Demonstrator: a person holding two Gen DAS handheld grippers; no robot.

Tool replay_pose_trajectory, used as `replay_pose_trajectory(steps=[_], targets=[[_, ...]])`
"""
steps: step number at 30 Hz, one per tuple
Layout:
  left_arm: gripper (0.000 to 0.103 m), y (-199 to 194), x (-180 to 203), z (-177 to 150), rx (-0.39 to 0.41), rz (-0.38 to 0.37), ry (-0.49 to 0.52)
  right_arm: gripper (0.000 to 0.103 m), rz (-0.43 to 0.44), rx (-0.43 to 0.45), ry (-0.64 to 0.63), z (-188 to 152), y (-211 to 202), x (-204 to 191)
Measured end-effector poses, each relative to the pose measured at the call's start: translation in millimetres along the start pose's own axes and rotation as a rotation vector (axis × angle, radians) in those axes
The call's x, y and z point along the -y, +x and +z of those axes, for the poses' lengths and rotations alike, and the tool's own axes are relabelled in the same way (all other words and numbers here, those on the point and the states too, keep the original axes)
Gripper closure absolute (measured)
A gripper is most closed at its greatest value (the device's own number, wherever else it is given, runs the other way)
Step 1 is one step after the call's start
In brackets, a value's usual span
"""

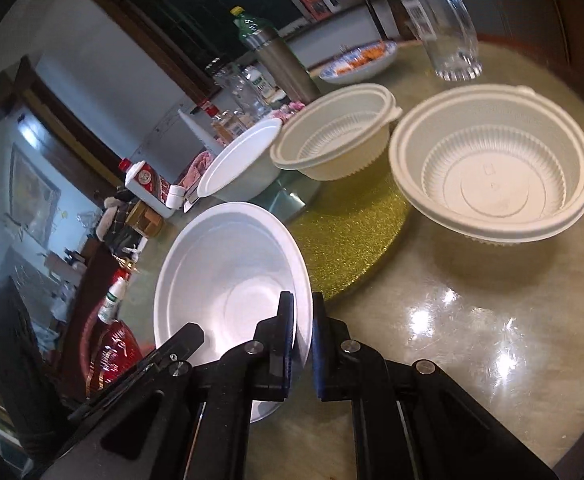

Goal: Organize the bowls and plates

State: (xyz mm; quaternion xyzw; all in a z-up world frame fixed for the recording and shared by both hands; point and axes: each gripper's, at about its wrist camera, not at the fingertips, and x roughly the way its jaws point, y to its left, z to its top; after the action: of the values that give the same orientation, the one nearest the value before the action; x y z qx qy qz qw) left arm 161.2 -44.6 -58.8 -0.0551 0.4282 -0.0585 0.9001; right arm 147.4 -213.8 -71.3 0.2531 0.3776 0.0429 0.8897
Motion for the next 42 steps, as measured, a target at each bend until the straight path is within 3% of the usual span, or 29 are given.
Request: replay_pose_trajectory(steps=[16, 42], targets=[[0.091, -4, -11, -6, 0.081, -0.023, -0.025, 0.095, -0.054, 0.078, -0.114, -11, -3, -20], [0.091, -3, -11, -11, 0.103, -0.027, -0.014, 0.095, -0.076, 0.092, -0.142, -13, -2, -22]])
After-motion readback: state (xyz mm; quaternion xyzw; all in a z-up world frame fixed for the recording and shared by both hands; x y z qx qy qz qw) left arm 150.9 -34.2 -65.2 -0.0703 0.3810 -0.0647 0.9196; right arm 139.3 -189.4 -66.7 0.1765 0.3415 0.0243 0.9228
